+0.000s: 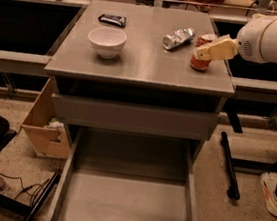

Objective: Place coke can into middle drawer

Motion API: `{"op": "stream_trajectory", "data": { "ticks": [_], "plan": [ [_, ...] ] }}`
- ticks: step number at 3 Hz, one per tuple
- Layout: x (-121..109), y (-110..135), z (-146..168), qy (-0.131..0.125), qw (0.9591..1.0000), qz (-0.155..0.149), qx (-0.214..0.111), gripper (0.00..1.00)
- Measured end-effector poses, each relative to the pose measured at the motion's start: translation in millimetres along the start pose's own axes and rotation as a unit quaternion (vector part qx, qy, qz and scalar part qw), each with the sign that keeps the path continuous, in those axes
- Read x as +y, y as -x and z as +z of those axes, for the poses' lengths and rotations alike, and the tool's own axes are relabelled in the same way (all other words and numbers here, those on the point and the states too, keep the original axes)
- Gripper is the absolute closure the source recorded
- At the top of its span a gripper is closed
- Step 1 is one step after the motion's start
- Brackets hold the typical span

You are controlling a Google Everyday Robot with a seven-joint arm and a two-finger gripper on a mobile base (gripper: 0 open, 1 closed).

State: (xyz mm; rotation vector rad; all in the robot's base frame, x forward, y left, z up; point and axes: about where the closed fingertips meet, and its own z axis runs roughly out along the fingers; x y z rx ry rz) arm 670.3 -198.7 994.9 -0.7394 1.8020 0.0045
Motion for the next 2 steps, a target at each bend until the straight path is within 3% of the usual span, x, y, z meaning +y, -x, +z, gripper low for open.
{"op": "stream_trajectory", "data": {
  "ticks": [2],
  "plan": [
    [3, -3, 52, 0.024, 0.997, 0.035, -0.064, 0.0]
  ]
}}
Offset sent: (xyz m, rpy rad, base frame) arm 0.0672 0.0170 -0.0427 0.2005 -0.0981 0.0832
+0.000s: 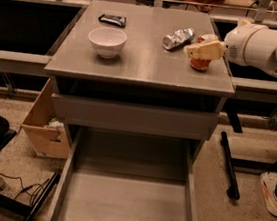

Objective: Place coke can into middle drawer

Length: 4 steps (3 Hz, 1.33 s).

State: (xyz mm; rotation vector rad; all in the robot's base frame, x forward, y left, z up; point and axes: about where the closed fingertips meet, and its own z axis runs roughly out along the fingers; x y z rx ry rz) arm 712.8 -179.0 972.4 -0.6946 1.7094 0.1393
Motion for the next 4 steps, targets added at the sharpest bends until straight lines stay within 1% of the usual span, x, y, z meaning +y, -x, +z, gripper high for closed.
{"op": "stream_trajectory", "data": {
  "ticks": [1, 2, 3, 4],
  "plan": [
    [-20, -10, 15, -0.01, 0.9995, 0.013, -0.027, 0.0],
    [-39, -13, 33, -0.017, 0.9989, 0.025, -0.036, 0.0],
    [-52, -25, 53, -0.019, 0.9968, 0.065, -0.042, 0.0],
    [-52, -46, 74, -0.013, 0.9906, 0.127, -0.049, 0.02]
  ]
}}
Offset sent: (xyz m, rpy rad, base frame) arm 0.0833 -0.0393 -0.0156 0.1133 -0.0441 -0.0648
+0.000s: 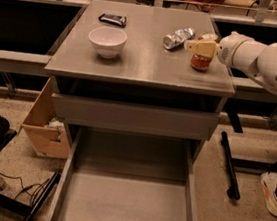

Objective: Place coke can into middle drawer

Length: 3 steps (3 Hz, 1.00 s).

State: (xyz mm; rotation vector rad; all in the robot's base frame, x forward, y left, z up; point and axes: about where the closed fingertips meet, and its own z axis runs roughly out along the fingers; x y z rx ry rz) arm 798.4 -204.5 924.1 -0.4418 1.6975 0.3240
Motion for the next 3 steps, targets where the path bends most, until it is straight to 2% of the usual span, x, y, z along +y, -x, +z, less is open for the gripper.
{"op": "stream_trajectory", "data": {
  "ticks": [1, 2, 3],
  "plan": [
    [2.4, -10.1, 6.2, -0.004, 0.9997, 0.023, -0.011, 0.24],
    [2.7, -9.6, 6.8, -0.005, 0.9996, 0.023, -0.012, 0.47],
    [2.8, -9.6, 6.8, -0.005, 0.9996, 0.023, -0.012, 0.79]
  ]
}}
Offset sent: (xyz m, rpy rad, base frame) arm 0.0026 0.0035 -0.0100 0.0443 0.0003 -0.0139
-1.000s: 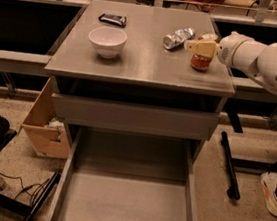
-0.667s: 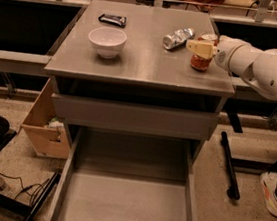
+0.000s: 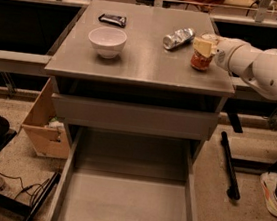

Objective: Place coke can into middle drawer

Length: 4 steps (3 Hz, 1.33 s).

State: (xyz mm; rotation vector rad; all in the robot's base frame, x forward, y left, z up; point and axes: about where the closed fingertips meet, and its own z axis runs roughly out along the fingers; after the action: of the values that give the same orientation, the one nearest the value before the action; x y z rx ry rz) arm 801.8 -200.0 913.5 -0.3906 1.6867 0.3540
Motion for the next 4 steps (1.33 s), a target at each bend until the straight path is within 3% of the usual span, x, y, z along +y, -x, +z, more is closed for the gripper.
{"op": "stream_trajectory", "data": {
  "ticks": [1, 2, 3, 4],
  "plan": [
    [0, 0, 0, 0.0, 1.0, 0.0, 0.0, 0.99],
    [21, 35, -8, 0.027, 0.997, -0.071, 0.016, 1.0],
    [60, 79, -34, 0.091, 0.9907, -0.1, 0.006, 1.0],
    [103, 103, -75, 0.151, 0.9816, -0.117, 0.005, 1.0]
  ]
}}
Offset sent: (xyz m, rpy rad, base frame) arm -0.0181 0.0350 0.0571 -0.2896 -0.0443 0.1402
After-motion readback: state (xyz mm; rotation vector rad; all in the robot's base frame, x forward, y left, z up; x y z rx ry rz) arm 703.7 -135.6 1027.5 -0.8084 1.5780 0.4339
